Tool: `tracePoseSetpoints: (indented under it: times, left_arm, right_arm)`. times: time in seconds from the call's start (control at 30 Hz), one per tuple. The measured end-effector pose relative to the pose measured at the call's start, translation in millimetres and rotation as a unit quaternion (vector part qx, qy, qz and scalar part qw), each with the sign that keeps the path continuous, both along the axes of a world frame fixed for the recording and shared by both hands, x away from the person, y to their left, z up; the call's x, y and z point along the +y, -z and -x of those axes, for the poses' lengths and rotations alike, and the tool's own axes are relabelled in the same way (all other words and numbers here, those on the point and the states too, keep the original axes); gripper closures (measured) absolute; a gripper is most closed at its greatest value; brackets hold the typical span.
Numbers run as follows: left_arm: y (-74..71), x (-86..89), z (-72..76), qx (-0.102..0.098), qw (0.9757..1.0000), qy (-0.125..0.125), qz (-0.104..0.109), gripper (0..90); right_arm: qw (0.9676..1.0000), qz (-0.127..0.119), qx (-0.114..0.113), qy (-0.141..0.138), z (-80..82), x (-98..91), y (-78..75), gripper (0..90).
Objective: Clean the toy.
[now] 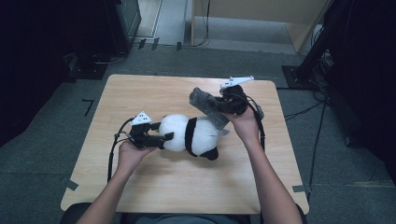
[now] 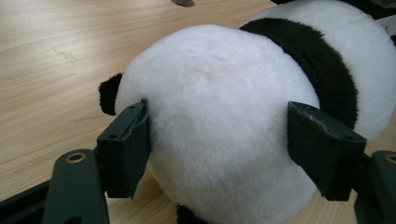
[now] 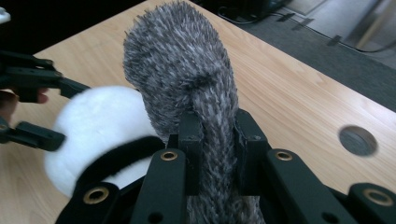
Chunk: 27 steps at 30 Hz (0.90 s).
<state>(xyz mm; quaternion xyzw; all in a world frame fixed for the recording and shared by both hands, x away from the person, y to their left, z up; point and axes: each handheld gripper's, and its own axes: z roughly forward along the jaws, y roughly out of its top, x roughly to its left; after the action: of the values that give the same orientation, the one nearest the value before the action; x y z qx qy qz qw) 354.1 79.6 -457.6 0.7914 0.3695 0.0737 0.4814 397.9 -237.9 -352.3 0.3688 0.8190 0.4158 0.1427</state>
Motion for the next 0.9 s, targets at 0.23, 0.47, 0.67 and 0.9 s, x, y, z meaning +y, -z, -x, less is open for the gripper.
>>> tracePoseSetpoints:
  times: [0.23, 0.47, 0.67, 0.9]
  left_arm:
    - [-0.5, -0.3, 0.5, 0.0, 1.0, -0.001, -0.003, 29.2]
    - [-0.6, -0.5, 0.9, -0.002, 1.0, -0.001, -0.005, 29.2]
    - [-1.1, -1.1, 1.6, 0.0, 1.0, -0.003, -0.006, 29.4]
    - [-1.3, -2.0, 2.2, 0.002, 0.9999, -0.007, -0.014, 31.5]
  right_arm:
    - [0.9993, 0.016, 0.001, -0.033, -10.4, 37.0, -7.5, 76.8]
    - [0.9976, 0.033, 0.008, -0.061, -27.4, 72.6, -4.9, 76.8]
    - [0.9958, 0.051, 0.028, -0.07, -45.7, 96.0, 11.7, 76.8]
    - [0.9925, 0.069, 0.059, -0.082, -56.1, 102.5, 36.5, 77.0]
